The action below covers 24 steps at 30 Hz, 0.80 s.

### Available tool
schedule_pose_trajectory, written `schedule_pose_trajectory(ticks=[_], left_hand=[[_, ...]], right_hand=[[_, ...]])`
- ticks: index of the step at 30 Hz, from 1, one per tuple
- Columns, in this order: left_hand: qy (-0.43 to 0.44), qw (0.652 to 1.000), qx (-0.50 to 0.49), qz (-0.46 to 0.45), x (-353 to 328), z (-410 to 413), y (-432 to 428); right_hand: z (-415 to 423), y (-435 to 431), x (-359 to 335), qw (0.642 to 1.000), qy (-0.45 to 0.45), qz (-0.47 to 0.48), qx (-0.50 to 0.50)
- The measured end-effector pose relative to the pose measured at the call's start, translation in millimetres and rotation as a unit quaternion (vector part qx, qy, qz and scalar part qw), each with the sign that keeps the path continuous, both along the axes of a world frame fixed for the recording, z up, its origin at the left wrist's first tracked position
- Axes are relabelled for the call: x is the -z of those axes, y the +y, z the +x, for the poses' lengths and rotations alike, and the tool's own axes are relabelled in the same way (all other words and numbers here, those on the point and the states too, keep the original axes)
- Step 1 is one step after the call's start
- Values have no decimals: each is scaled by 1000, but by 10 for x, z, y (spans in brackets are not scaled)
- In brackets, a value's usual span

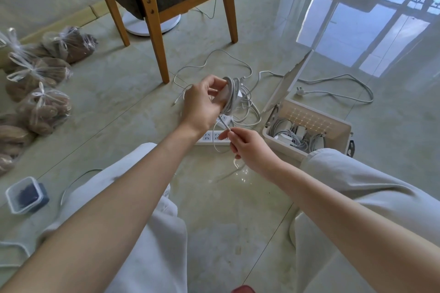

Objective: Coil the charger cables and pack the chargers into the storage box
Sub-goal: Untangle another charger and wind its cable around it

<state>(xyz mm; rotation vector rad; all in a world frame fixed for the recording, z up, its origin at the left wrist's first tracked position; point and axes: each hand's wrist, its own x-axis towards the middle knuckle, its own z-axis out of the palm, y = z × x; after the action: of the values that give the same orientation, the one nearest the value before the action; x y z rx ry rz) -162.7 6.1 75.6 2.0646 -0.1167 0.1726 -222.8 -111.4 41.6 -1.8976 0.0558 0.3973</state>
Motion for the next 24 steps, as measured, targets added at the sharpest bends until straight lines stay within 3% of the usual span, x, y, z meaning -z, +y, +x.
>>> schedule_pose_trajectory(ticks=[3, 6, 12, 17, 21, 24], left_hand=[[-67, 989, 57, 121, 42, 28, 103], [-97, 953, 92, 271, 124, 78, 216], [-41, 924, 173, 338, 164, 85, 275], [46, 925, 267, 268, 131, 19, 234], [98, 947, 272, 142, -95, 17, 290], [150, 938, 311, 27, -231, -12, 334]], right_hand=[[26, -49, -29, 998, -31, -60, 2], [35, -101, -59, 992, -65, -109, 4], [77, -248, -142, 970, -156, -188, -1], [127, -355, -165, 954, -220, -202, 19], [158, -425, -241, 953, -247, -167, 54], [238, -499, -243, 968, -204, -109, 93]])
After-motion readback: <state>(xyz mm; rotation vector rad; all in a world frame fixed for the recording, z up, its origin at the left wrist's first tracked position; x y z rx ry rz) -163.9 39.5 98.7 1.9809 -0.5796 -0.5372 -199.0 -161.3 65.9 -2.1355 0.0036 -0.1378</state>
